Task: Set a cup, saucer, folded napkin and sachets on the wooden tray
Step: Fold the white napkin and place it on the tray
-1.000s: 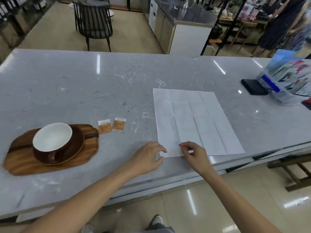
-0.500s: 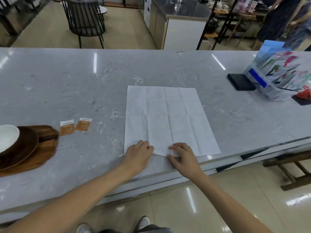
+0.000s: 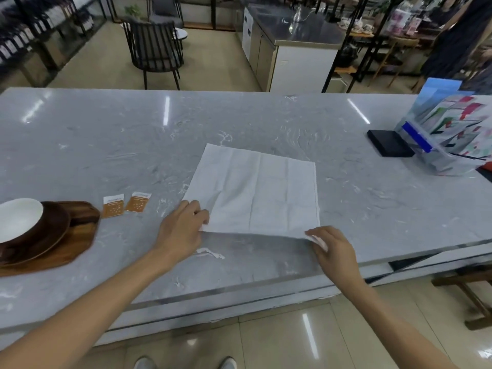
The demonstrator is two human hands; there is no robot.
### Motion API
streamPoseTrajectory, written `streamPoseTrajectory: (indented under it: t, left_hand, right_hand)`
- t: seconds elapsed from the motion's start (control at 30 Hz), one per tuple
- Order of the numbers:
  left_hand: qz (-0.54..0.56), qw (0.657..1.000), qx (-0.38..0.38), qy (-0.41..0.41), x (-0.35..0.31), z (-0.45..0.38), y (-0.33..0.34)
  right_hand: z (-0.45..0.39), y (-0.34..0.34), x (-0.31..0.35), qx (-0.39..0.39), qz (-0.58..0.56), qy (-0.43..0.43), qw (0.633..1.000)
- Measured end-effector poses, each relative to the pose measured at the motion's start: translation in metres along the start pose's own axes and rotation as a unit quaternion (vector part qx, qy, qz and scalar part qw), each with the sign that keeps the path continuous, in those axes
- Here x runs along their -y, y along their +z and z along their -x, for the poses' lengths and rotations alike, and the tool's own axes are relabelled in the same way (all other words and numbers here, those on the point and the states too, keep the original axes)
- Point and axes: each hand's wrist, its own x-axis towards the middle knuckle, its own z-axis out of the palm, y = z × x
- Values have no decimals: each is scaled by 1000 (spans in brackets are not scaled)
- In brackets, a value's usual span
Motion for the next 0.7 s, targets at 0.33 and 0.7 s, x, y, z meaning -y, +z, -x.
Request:
streamPoseTrajectory:
  t: [0.33,0.7]
  left_hand:
    - [122,991,2,-48,69,-3,-58]
    - [422,885,-192,-32,69,0,-129]
  right_hand:
    - [-60,-66,-13,-32,-261,50,964]
    - [-60,-92,-10,-96,-405,56,908]
